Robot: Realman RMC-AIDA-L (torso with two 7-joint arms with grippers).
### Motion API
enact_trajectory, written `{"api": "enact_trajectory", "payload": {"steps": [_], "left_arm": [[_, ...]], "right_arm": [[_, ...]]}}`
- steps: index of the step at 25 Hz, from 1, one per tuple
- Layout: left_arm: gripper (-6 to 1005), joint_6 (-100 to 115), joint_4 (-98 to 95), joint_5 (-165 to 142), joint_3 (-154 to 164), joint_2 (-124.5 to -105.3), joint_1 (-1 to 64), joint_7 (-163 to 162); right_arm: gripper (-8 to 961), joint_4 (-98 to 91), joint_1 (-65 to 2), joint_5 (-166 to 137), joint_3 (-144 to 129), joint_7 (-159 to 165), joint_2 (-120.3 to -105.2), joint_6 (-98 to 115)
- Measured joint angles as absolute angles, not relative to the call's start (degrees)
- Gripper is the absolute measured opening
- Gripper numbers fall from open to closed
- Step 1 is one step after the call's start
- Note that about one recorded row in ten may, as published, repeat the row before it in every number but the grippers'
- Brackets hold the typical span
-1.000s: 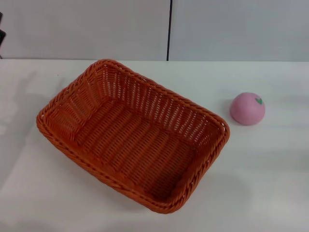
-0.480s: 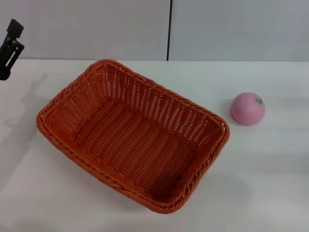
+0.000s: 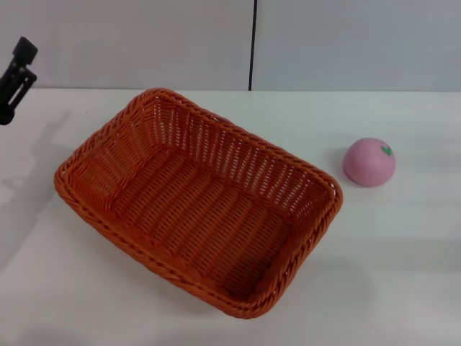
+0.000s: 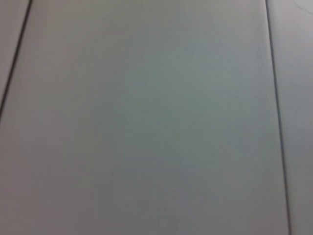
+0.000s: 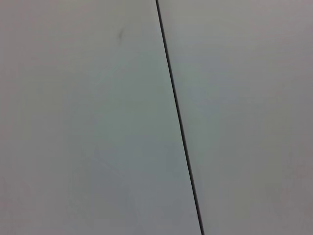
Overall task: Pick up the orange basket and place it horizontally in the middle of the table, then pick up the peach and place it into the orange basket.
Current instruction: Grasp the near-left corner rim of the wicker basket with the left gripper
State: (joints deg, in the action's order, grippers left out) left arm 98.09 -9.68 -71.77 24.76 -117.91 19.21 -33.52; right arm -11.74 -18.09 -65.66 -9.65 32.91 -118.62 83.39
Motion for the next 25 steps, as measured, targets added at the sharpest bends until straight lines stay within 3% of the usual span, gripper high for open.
{"api": "enact_trajectory", "payload": {"steps": [16,25], "left_arm": [[810,95.94,-38.88,-89.88,30.50,-117.70,20.17,-70.77],[806,94.64,-57.96,-107.22,31.01,-117.67,24.75,-94.39]], "right_arm": [[826,-10.22,-17.62,-65.32,-9.43,35.70,-118.74,84.41],[827,-8.75,-17.56,-65.31,-9.39,35.83,-118.81,83.97]]}}
